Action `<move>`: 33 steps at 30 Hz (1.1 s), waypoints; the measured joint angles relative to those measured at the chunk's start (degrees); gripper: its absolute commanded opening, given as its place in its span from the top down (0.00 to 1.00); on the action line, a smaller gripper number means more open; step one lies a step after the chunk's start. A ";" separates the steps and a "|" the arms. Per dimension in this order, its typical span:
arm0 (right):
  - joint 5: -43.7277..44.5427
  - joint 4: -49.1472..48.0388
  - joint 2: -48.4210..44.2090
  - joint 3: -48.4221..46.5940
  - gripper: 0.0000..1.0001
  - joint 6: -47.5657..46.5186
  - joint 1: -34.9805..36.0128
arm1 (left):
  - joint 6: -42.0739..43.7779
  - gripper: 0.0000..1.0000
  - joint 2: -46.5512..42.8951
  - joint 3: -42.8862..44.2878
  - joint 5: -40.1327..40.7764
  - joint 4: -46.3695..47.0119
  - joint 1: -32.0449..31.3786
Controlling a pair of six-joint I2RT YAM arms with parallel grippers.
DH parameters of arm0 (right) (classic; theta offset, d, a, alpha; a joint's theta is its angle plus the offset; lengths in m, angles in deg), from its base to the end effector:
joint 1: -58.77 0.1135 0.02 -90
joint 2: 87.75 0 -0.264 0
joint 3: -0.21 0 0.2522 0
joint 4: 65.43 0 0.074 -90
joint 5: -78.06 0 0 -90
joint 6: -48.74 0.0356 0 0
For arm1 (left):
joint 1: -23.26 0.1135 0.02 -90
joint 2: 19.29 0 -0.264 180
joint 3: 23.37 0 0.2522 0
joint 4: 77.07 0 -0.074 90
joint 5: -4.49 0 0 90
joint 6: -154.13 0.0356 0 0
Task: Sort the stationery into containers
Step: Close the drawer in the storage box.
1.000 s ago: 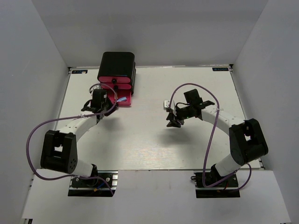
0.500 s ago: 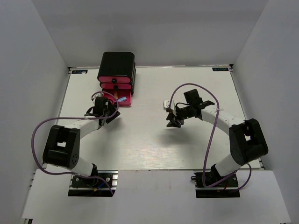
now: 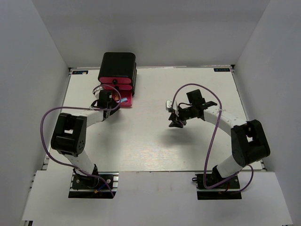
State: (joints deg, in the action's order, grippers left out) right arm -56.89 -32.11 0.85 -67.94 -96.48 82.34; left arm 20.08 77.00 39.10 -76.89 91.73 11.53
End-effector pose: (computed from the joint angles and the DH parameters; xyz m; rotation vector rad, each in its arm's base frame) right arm 0.2727 0.1464 0.2093 -1.6614 1.5437 0.6940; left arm 0.3297 -0.0630 0.1583 -0.7289 2.2503 -0.3004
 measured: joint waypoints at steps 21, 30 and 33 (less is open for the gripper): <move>0.00 1.44 0.00 -0.02 0.52 -1.01 -0.52 | -1.81 0.66 2.89 1.33 2.29 4.26 -0.07; 0.02 1.53 0.00 -0.02 0.52 -1.40 -0.74 | -8.70 0.65 6.75 3.58 2.82 9.68 0.00; 0.02 1.55 0.00 -0.02 0.52 -1.51 -0.74 | -11.54 0.65 8.13 4.59 2.84 11.04 0.00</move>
State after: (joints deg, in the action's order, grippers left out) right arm -56.87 -30.56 0.85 -67.96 -97.99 81.60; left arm 8.54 85.13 43.69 -74.04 102.77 11.53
